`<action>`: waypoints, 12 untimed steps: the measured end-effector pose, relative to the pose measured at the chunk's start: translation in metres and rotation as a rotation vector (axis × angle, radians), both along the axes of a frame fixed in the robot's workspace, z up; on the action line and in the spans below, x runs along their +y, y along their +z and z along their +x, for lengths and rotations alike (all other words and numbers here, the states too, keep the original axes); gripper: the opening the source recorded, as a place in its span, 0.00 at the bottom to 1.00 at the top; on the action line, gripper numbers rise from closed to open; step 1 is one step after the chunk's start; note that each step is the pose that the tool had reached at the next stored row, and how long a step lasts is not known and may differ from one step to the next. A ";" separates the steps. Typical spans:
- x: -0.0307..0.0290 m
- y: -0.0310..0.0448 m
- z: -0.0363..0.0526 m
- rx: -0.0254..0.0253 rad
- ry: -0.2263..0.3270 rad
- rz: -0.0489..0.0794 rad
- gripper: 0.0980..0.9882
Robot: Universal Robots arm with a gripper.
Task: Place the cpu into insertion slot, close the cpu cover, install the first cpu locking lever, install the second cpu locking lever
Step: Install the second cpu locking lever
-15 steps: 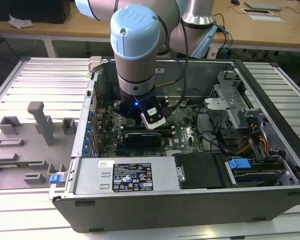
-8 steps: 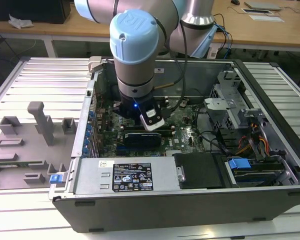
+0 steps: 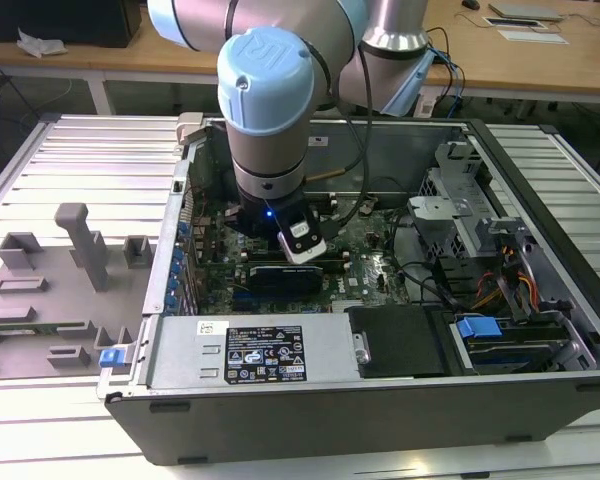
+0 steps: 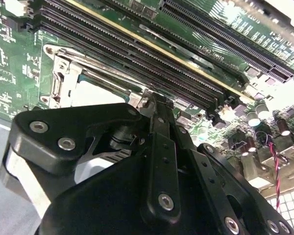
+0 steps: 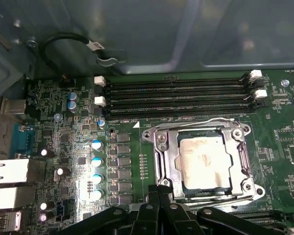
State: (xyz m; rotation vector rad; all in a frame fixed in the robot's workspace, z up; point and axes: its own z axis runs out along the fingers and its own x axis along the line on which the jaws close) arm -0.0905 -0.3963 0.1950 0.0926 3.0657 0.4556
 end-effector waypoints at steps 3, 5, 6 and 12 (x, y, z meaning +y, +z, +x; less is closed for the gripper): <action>0.0001 0.0093 0.0000 -0.0001 0.000 -0.004 0.01; 0.0002 0.0180 0.0000 -0.0001 0.000 -0.006 0.01; 0.0003 0.0251 0.0001 -0.0001 0.000 -0.009 0.01; 0.0003 0.0372 0.0065 0.0140 -0.001 -0.069 0.01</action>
